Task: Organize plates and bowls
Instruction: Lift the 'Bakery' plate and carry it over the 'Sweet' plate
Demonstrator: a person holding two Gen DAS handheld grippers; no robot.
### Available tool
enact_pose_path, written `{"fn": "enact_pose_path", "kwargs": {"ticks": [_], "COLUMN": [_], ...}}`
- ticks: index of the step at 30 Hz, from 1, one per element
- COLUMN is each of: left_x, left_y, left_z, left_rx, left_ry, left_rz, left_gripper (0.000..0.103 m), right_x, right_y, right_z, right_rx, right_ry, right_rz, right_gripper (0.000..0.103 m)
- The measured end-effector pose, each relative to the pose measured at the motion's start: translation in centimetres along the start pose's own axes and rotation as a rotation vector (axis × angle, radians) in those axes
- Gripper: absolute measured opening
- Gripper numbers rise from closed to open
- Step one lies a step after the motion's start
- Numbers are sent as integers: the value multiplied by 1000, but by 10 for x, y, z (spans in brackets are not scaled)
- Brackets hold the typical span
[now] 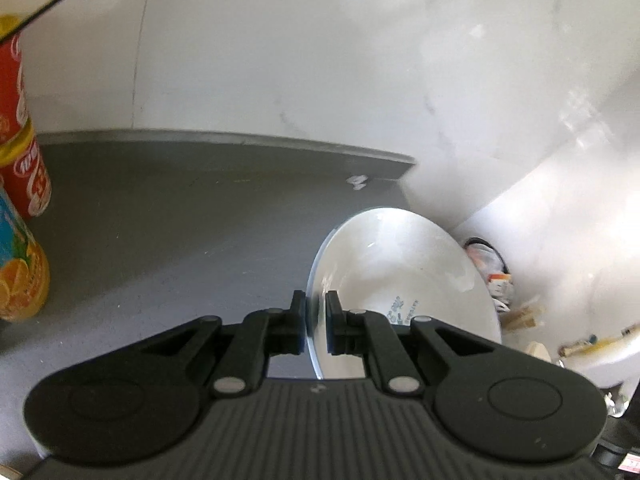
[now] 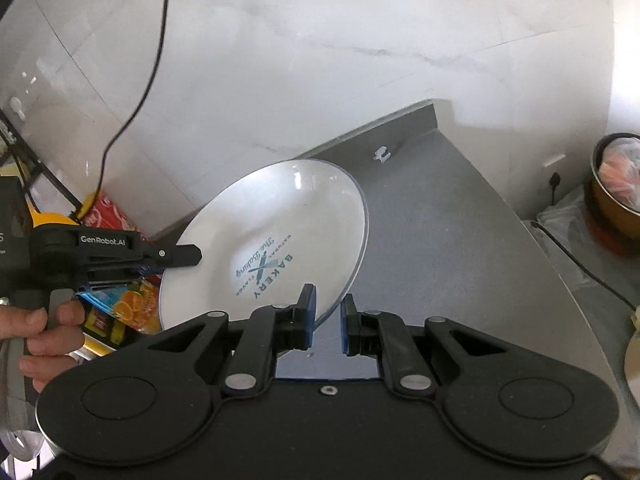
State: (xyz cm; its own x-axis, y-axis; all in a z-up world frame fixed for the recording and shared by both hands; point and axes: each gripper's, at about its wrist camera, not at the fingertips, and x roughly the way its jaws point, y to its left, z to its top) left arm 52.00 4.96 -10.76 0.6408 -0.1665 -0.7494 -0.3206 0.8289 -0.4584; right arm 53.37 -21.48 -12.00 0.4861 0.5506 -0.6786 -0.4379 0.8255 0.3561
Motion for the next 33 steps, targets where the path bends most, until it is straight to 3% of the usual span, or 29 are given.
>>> {"fn": "enact_pose_path", "kwargs": {"ticks": [7,15,33], "left_x": [-29,-63,-137], "left_y": [6,38,142], "left_z": [-9,-31,-90], "left_rx": [57,87,65], "left_ry": [-5,-1,19], "left_rz": [-56,-81,-44], "left_gripper": [8,8,8], "right_x": [-24,-39,-39], "right_y": [28,75,169], "right_z": [-31,-75,-170], "right_rx": [33,52,66], "right_ry": [-53,-87,-47], "right_rz": [-45,-79,-77], "right_gripper": [12,12,12]}}
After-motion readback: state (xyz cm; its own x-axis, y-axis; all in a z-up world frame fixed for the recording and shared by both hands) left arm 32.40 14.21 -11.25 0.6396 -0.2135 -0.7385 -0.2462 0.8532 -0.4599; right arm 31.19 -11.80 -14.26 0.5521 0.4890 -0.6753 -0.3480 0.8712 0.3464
